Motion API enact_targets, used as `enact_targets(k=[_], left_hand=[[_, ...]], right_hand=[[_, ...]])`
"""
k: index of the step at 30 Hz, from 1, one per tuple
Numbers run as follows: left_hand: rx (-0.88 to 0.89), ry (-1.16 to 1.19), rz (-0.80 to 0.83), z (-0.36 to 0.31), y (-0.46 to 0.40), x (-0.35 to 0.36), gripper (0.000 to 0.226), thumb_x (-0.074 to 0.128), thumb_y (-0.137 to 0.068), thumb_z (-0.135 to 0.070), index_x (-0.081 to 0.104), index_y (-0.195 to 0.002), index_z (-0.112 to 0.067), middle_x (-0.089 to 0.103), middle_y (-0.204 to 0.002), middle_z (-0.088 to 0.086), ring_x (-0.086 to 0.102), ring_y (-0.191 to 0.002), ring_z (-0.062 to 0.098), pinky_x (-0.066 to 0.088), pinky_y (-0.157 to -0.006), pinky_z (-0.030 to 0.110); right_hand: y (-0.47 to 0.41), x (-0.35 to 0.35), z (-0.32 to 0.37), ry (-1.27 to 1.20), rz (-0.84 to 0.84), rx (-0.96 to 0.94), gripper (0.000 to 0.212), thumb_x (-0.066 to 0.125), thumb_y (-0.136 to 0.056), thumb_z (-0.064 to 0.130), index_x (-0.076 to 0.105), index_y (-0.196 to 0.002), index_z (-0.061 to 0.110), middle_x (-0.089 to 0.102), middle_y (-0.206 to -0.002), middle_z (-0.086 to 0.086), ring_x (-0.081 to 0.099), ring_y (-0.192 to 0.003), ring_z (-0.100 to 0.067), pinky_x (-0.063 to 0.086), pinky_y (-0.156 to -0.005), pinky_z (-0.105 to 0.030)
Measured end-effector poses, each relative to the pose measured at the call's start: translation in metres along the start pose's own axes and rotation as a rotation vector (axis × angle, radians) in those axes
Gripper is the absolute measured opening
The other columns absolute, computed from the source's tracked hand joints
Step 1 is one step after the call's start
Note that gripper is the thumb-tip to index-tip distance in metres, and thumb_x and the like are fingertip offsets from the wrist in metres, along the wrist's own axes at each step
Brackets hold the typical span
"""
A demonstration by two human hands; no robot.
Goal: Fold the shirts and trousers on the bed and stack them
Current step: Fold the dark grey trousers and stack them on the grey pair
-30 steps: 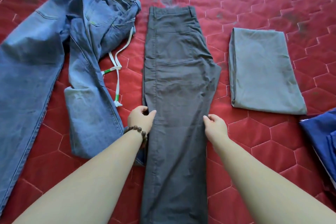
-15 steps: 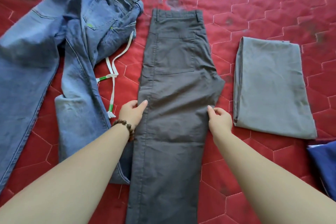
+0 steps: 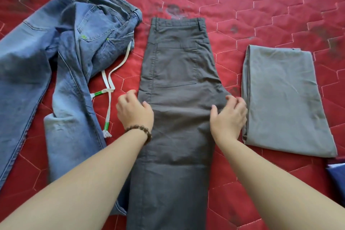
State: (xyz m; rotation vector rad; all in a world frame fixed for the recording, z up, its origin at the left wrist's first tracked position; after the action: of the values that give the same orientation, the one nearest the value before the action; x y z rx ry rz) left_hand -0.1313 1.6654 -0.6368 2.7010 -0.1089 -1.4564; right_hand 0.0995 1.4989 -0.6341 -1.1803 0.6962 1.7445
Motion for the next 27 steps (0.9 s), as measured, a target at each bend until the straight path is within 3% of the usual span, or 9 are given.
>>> enact_targets(k=[1, 3, 5, 8, 12, 16, 19, 27], left_hand=[[0.217, -0.07, 0.006, -0.019, 0.005, 0.004, 0.041, 0.057, -0.086, -0.014, 0.052, -0.126, -0.009, 0.05, -0.131, 0.016, 0.046, -0.121, 0.035, 0.036, -0.098, 0.041], [0.633, -0.262, 0.206, -0.05, 0.028, 0.037, 0.052, 0.051, -0.09, -0.022, 0.042, -0.14, -0.01, 0.034, -0.15, 0.015, 0.028, -0.14, 0.032, 0.021, -0.114, 0.044], [0.822, -0.477, 0.391, -0.052, 0.046, 0.075, 0.061, 0.036, -0.098, -0.037, 0.018, -0.152, -0.018, 0.007, -0.161, 0.008, 0.0, -0.148, 0.027, 0.002, -0.119, 0.046], [0.736, -0.578, 0.411, -0.034, 0.027, 0.098, 0.064, 0.021, -0.097, -0.054, -0.001, -0.153, -0.032, -0.007, -0.162, 0.001, -0.013, -0.147, 0.029, -0.005, -0.118, 0.05], [0.701, -0.656, 0.304, -0.021, -0.008, 0.094, 0.07, 0.006, -0.086, -0.071, -0.008, -0.148, -0.043, -0.007, -0.162, 0.004, -0.016, -0.145, 0.039, -0.006, -0.117, 0.054], [0.722, -0.649, 0.243, -0.021, -0.011, 0.095, 0.072, 0.013, -0.085, -0.075, 0.006, -0.15, -0.045, 0.002, -0.162, 0.007, -0.008, -0.145, 0.045, 0.0, -0.111, 0.068], [0.754, -0.621, 0.207, -0.021, -0.011, 0.096, 0.072, 0.02, -0.085, -0.074, 0.015, -0.15, -0.043, 0.008, -0.161, 0.008, -0.003, -0.145, 0.046, 0.005, -0.109, 0.071], [0.721, -0.657, 0.246, -0.021, -0.012, 0.095, 0.073, 0.016, -0.085, -0.075, 0.01, -0.151, -0.043, 0.003, -0.162, 0.008, -0.008, -0.145, 0.045, 0.002, -0.108, 0.072]], right_hand=[[0.003, 0.003, 0.015, 0.073, -0.006, -0.182, 0.049, 0.065, -0.084, 0.029, 0.052, -0.127, 0.009, 0.042, -0.139, -0.019, 0.039, -0.128, -0.037, 0.028, -0.107, -0.048], [0.009, 0.023, 0.04, 0.164, 0.117, -0.448, 0.053, 0.061, -0.088, 0.031, 0.049, -0.135, 0.009, 0.037, -0.148, -0.018, 0.03, -0.139, -0.034, 0.012, -0.116, -0.053], [0.015, 0.051, 0.052, 0.27, 0.291, -0.564, 0.06, 0.048, -0.094, 0.039, 0.033, -0.148, 0.015, 0.02, -0.158, -0.012, 0.01, -0.147, -0.028, -0.006, -0.116, -0.053], [0.012, 0.084, 0.055, 0.384, 0.417, -0.566, 0.062, 0.025, -0.098, 0.052, 0.005, -0.153, 0.031, -0.006, -0.162, -0.003, -0.012, -0.148, -0.024, -0.012, -0.115, -0.056], [-0.007, 0.094, 0.054, 0.42, 0.423, -0.49, 0.069, 0.008, -0.088, 0.071, -0.008, -0.149, 0.044, -0.017, -0.16, -0.002, -0.021, -0.145, -0.027, -0.013, -0.114, -0.056], [-0.011, 0.094, 0.055, 0.41, 0.333, -0.485, 0.07, 0.009, -0.087, 0.074, -0.004, -0.149, 0.046, -0.01, -0.161, -0.005, -0.016, -0.147, -0.028, -0.008, -0.115, -0.057], [-0.01, 0.097, 0.054, 0.396, 0.286, -0.499, 0.069, 0.015, -0.088, 0.072, 0.004, -0.15, 0.044, -0.002, -0.162, -0.007, -0.009, -0.148, -0.029, -0.006, -0.115, -0.058], [-0.011, 0.096, 0.054, 0.41, 0.317, -0.492, 0.069, 0.012, -0.087, 0.073, -0.001, -0.149, 0.045, -0.006, -0.161, -0.006, -0.013, -0.147, -0.027, -0.008, -0.115, -0.057]])
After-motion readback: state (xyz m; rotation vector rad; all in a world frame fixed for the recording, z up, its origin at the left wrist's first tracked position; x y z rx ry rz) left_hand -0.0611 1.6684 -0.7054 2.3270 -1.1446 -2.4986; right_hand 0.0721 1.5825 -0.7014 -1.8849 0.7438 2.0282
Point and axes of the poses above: each hand's wrist, its own y-axis away from the middle knuckle, its own x-axis out of the palm, z = x × y, the point moved 7 cm from there along -y, towards the middle knuckle
